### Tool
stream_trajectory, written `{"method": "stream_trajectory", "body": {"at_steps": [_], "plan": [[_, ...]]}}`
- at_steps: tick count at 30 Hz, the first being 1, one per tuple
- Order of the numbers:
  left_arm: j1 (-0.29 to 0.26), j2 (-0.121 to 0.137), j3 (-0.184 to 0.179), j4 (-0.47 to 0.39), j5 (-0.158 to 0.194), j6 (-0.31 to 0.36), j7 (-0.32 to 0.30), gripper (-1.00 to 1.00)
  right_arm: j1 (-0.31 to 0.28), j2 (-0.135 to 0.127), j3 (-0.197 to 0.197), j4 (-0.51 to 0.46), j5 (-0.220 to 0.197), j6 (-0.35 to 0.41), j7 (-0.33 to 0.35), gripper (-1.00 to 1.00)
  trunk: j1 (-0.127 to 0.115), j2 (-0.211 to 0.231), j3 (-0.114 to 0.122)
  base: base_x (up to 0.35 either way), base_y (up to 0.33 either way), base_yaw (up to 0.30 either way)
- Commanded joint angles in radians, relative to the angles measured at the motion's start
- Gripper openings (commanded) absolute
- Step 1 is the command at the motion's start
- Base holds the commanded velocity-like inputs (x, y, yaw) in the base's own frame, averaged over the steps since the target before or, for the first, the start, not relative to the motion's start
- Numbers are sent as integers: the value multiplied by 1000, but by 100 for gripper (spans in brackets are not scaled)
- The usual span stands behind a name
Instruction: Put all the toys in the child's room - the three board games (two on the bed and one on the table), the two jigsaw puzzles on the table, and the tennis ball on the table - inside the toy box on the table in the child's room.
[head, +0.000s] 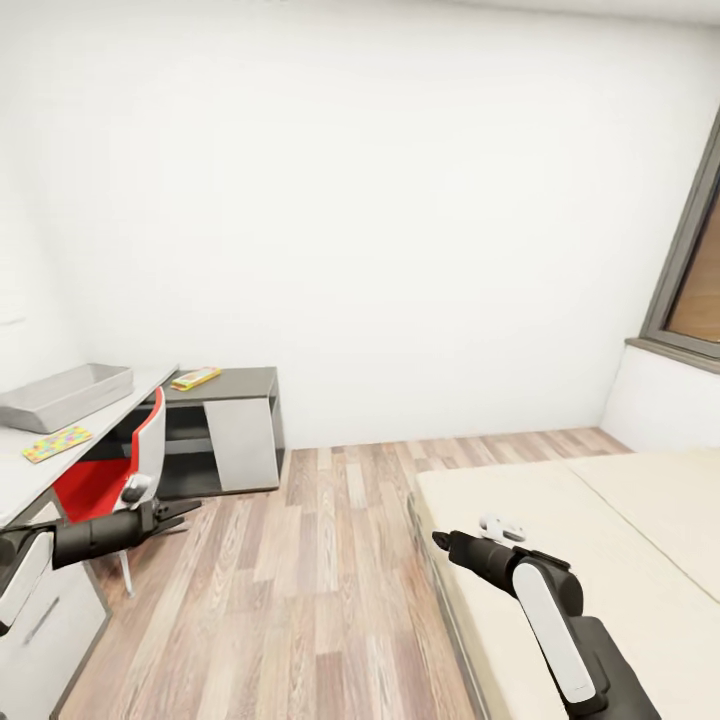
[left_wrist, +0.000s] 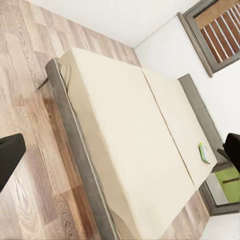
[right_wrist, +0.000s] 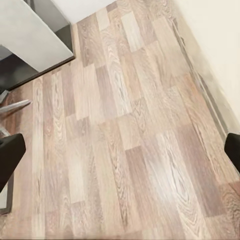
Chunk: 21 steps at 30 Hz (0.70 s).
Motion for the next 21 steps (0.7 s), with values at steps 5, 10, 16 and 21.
{"method": "stream_trajectory", "body": {"at_steps": [5,10,16,21], "plan": [[0,-2,-2,1,0,4,0,100,0,-1,2,-1,-11,1,-11,100,0,-1,0,0,0,292],[0,-8,-3,1,-1,5,1,100,0,-1,2,-1,-11,1,-11,100,0,-1,0,-7,0,291],[0,-10,-3,1,-1,3,-1,100,0,-2,1,-1,-11,1,-10,100,0,-1,0,-108,-13,199],[-1,-11,-2,1,0,2,-3,100,0,-1,1,-2,-11,1,-10,100,0,-1,0,-28,-3,35]]}}
